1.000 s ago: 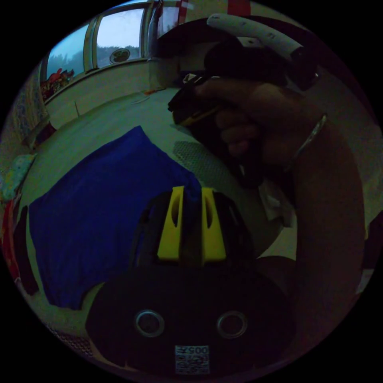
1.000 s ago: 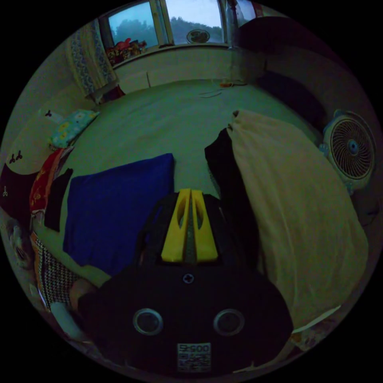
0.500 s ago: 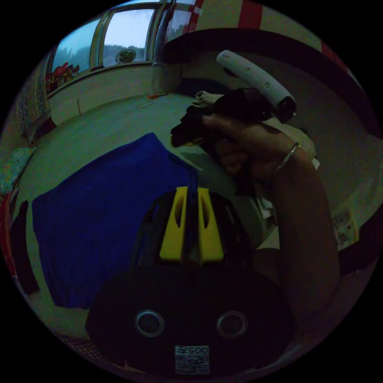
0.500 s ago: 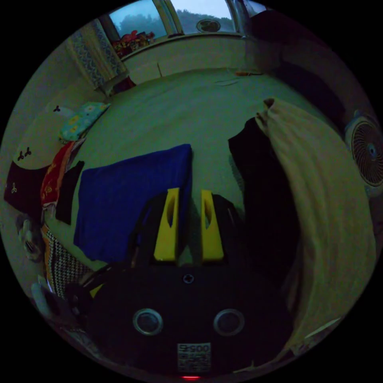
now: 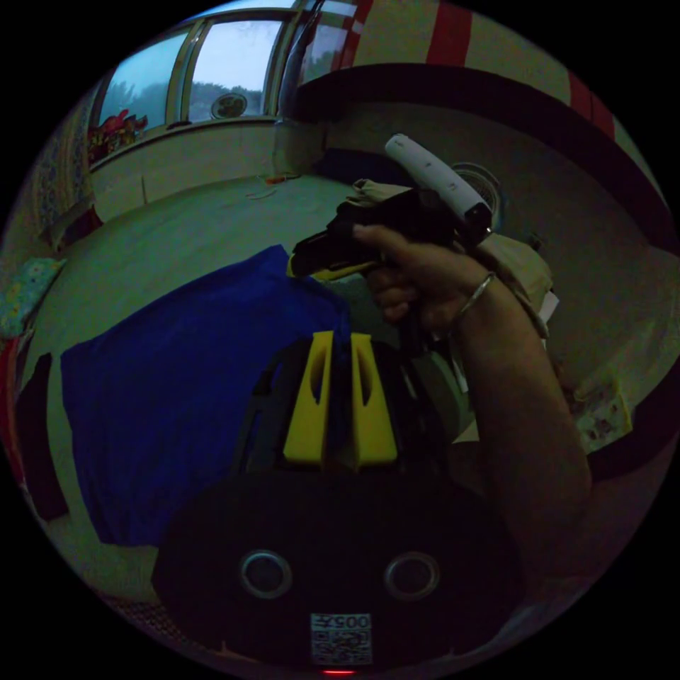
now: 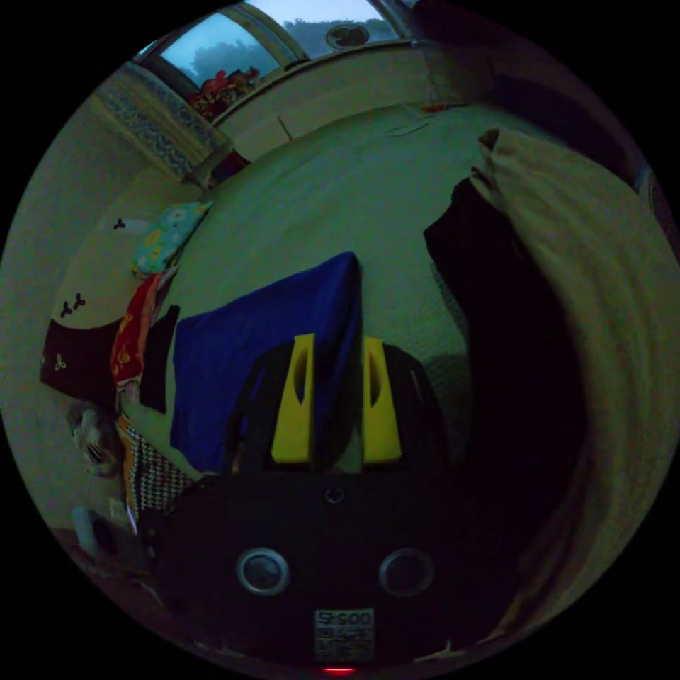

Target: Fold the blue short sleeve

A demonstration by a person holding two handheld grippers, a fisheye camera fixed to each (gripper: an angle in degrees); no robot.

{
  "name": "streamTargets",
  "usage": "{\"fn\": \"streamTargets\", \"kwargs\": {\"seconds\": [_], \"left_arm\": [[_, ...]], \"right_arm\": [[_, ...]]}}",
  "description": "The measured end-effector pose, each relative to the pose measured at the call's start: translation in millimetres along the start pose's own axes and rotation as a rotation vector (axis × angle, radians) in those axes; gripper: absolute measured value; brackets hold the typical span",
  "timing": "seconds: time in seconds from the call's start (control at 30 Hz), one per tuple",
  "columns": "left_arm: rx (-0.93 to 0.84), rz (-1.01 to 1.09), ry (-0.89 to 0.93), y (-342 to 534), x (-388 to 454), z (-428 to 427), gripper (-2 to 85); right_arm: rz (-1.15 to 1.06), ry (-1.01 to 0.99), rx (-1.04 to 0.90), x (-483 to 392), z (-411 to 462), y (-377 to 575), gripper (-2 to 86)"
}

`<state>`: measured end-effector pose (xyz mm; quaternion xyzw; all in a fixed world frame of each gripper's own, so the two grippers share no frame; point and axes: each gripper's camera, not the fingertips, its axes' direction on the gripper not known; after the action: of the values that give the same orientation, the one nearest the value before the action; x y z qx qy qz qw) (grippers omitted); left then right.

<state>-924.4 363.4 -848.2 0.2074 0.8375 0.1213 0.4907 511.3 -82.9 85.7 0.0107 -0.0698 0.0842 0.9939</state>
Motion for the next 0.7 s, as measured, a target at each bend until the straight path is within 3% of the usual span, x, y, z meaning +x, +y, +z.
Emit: {"fn": "streamTargets", "kwargs": {"seconds": [0.4,0.7], "left_arm": [[0.003,0.008,-0.013,21.0,-54.9,-65.6,5.8],[0.005,0.012,-0.012,38.6,-104.1,-120.3,5.8]], "right_arm": [[0.017,-0.04,-0.033,-31.9,31.5,-13.6,7.4],[0.094,-0.121,0.052,-65.5,30.6,-17.0,5.7]]}}
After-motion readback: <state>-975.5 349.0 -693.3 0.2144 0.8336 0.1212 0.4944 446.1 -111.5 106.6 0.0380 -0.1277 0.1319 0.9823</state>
